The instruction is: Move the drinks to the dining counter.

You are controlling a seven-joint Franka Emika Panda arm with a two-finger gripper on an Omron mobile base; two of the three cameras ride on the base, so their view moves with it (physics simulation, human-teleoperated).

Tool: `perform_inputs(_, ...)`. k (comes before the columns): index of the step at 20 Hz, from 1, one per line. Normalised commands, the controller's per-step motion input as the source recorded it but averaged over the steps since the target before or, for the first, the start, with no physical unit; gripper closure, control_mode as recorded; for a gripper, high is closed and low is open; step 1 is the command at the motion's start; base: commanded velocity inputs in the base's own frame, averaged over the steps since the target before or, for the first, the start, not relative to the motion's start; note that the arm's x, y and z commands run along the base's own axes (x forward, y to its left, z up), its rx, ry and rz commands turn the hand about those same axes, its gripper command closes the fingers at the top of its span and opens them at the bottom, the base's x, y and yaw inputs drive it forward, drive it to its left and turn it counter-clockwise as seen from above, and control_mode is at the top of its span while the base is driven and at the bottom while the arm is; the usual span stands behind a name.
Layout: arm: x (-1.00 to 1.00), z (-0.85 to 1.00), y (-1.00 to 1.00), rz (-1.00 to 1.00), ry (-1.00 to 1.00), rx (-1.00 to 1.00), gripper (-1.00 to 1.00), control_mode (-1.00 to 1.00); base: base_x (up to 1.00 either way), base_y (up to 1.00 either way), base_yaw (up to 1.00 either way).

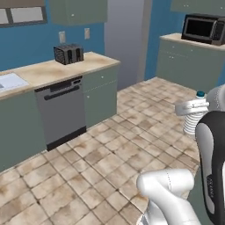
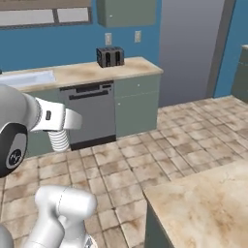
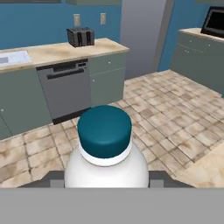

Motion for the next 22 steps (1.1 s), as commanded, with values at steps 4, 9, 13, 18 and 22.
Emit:
perform_inputs(4,0.0,0.0,0.0,0.0,0.0,0.0,1.0,1.0,-0.19,0.81,-0.12)
perform_inputs(9,0.0,0.0,0.0,0.0,0.0,0.0,1.0,1.0,-0.03,0.35,-0.27)
perform_inputs(13,0.0,0.0,0.0,0.0,0.0,0.0,1.0,1.0,0.0,0.01,-0.49)
perform_inputs(18,0.0,0.0,0.0,0.0,0.0,0.0,1.0,1.0,0.0,0.0,-0.55)
perform_inputs(22,0.0,0.0,0.0,0.0,0.0,0.0,1.0,1.0,0.0,0.03,-0.52)
